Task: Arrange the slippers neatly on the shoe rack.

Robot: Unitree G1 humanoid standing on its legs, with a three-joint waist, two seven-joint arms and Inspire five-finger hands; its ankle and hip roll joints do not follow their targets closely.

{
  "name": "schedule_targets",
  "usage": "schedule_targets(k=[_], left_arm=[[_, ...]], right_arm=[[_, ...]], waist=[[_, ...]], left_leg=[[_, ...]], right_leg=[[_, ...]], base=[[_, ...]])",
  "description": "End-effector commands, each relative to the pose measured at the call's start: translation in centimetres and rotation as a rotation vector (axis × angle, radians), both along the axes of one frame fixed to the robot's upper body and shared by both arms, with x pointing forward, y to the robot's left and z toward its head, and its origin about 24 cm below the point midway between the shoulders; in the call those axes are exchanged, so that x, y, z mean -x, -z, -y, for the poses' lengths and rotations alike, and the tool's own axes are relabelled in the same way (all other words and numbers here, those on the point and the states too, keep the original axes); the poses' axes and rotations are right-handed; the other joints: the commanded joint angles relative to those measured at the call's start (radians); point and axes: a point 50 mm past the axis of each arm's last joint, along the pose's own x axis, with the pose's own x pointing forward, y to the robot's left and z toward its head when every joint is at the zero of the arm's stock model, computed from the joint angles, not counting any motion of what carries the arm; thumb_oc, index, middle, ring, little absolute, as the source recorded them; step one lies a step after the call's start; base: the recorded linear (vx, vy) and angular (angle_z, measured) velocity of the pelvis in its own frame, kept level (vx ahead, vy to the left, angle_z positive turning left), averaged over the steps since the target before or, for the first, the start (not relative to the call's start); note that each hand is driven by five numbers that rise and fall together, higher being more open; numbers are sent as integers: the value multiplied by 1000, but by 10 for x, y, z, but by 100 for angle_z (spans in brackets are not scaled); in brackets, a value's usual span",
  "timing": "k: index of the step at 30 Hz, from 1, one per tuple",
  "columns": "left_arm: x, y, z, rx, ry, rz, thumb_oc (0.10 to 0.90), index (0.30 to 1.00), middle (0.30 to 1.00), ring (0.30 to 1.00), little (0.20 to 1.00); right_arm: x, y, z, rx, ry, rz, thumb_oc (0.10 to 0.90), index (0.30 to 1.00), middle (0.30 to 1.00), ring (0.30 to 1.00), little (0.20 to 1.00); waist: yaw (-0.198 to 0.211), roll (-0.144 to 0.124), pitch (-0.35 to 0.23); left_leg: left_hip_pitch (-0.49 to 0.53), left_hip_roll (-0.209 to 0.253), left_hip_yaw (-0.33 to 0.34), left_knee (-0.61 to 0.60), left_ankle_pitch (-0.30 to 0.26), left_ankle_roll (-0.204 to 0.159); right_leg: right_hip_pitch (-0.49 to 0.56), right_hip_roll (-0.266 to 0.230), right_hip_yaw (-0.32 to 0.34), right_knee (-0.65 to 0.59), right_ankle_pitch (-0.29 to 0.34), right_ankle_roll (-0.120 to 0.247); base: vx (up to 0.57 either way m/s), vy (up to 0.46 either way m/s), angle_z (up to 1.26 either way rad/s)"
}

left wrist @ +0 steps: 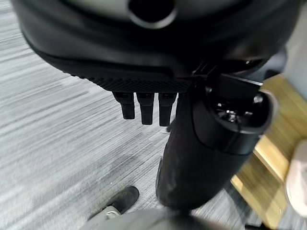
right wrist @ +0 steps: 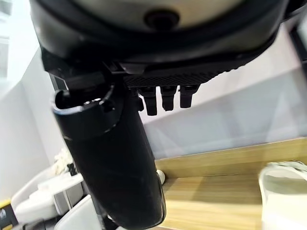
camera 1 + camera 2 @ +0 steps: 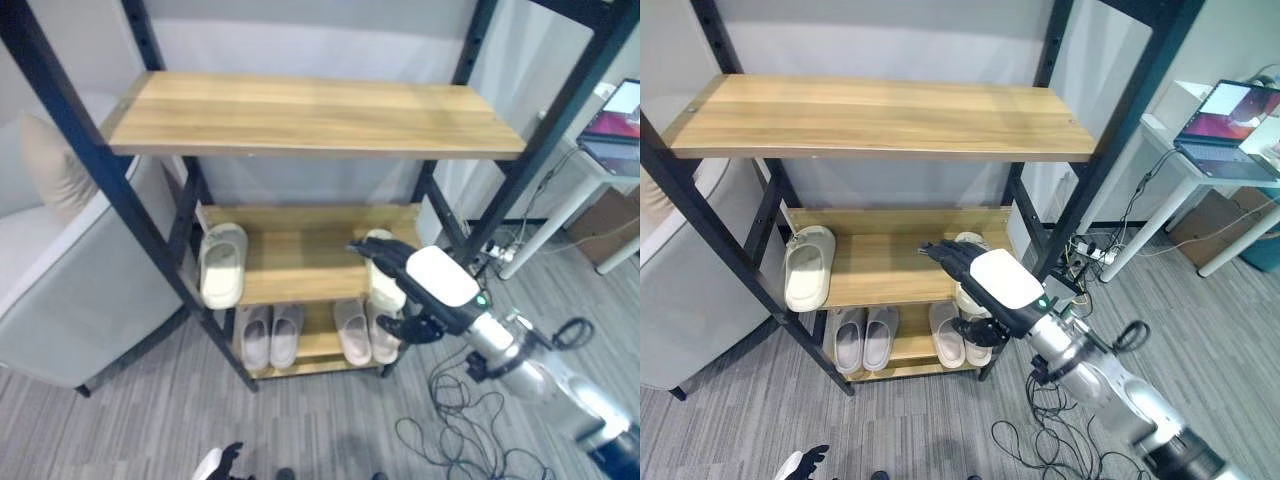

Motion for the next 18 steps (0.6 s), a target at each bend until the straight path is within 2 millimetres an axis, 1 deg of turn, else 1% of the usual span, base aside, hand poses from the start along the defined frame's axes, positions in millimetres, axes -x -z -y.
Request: schedule_targets(k=[1, 2, 3, 5, 6, 7, 10, 12, 14, 18], left_arm=[[0, 4, 10, 34, -23, -2, 800, 900, 900, 900, 900], [2, 4, 9, 37, -42, -4, 800, 900, 900, 900, 900], [2, 4, 8, 40, -54, -2, 800, 900, 900, 900, 900], [1, 4, 7, 37, -70, 0, 800, 900, 900, 900, 900], [1, 4, 7, 37, -71, 1, 800, 900, 900, 900, 900], [-1, 4, 6, 38, -85, 10, 800, 900, 900, 900, 900], [-6, 2, 7, 38, -93, 31, 800, 900, 900, 900, 900], [-11, 1, 8, 44, -90, 46, 800, 900, 900, 900, 900], [-14, 0, 9, 48, -87, 59, 800, 900, 900, 900, 900], [-30, -5, 12, 59, -59, 123, 800, 900, 900, 900, 900]], right_arm=[[-18, -72, 11, 88, 14, 306, 800, 900, 900, 900, 900], [-26, -81, 19, 129, 56, 327, 800, 900, 900, 900, 900], [-32, -84, 24, 172, 86, 333, 800, 900, 900, 900, 900], [-40, -90, 34, 190, 156, 361, 800, 900, 900, 900, 900], [-40, -90, 34, 190, 156, 362, 800, 900, 900, 900, 900], [-49, -90, 46, 179, 236, 363, 800, 900, 900, 900, 900], [-58, -91, 61, 79, 334, 352, 800, 900, 900, 900, 900], [-63, -88, 71, 52, 390, 342, 800, 900, 900, 900, 900], [-65, -87, 75, 43, 411, 336, 800, 900, 900, 900, 900], [-74, -93, 87, -11, 492, 347, 800, 900, 900, 900, 900]], waist=[[47, 31, 44], [58, 20, 54], [62, 16, 59], [69, 11, 67], [68, 11, 67], [77, 9, 74], [89, 6, 83], [95, 6, 86], [99, 7, 87], [112, 10, 101]], left_leg=[[30, 4, -30, 5, -86, 16], [10, 4, -37, 9, -82, 16], [-6, 5, -41, 14, -80, 15], [-26, 4, -51, 22, -78, 15], [-28, 3, -51, 23, -78, 15], [-45, 2, -58, 32, -78, 17], [-63, 0, -65, 41, -79, 18], [-76, -2, -69, 47, -79, 18], [-85, -3, -72, 48, -79, 18], [-127, -7, -86, 51, -68, 16]], right_leg=[[19, 14, -18, 106, -116, 56], [5, 14, -18, 106, -110, 56], [-6, 13, -21, 106, -107, 57], [-19, 13, -22, 107, -102, 57], [-20, 13, -22, 107, -102, 57], [-28, 12, -26, 106, -98, 57], [-34, 8, -29, 101, -94, 56], [-38, 5, -32, 98, -90, 55], [-43, 5, -34, 96, -88, 56], [-73, 4, -41, 90, -78, 57]], base=[[-32, 16, -1], [-33, 13, 1], [-46, 12, -1], [-20, 7, 7], [-4, 16, 14], [2, 13, 10], [3, 7, 2], [9, 7, 5], [6, 3, 2], [-13, 2, 9]])
